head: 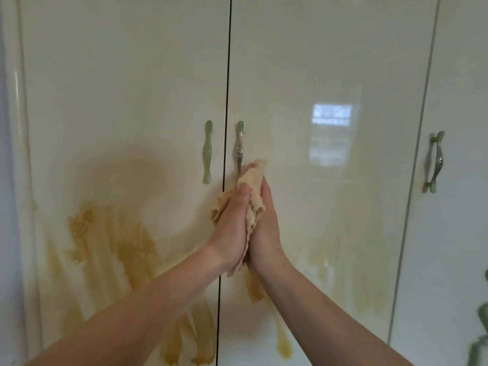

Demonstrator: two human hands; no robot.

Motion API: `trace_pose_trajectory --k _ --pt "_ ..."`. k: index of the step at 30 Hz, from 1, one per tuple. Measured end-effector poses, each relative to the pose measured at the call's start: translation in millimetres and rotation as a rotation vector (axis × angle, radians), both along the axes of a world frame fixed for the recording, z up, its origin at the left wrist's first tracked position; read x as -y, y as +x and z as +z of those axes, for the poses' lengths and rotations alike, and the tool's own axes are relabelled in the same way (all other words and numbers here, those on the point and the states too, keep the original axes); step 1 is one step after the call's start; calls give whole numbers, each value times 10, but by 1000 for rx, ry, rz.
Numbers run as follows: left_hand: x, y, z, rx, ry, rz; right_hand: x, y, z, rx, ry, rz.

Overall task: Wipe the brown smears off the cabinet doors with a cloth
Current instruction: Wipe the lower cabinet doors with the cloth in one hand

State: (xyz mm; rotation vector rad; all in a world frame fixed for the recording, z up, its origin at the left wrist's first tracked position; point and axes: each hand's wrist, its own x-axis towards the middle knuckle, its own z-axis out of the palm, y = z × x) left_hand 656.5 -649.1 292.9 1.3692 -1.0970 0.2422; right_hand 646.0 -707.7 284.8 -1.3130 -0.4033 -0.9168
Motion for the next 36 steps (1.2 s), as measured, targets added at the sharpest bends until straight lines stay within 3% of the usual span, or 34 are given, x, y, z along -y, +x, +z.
trace_pose_trajectory --k 1,4,6,9,13,17,21,24,26,28,30,32,33,36 --pt "65 26 20 -64 6 -106 93 -3 11 -26 12 -68" --pt "131 81 198 155 274 -4 365 -153 133 -18 48 -186" --pt "208 165 328 224 265 29 539 -249 229 -12 59 -268" --pt "420 162 507 228 170 -88 851 -389 478 57 7 -489" --pt "631 210 597 562 109 161 1642 -565 935 194 -391 -1063" --pt "796 404 577 783 159 305 2367 -212 664 29 -1037 -1466" --pt "694 505 410 710 -75 420 2022 38 -485 86 -1545 -1304" --pt "469 563 159 654 26 474 1877 -41 -1086 154 -1942 -1034" --pt "327 622 -6 710 126 466 1941 -29 -839 279 -2092 -955" --pt "234 663 -65 750 175 464 1962 17 -288 318 -2005 -1140" --pt "152 671 -91 709 166 484 1845 105 95 226 -1608 -1384" --pt "83 677 -176 651 157 497 1576 219 -87 138 -1341 -1399" --pt "43 691 -249 634 168 498 1458 282 -445 128 -1372 -1366" --pt "-64 769 -497 626 223 482 1332 297 -1850 180 -1877 -1043"
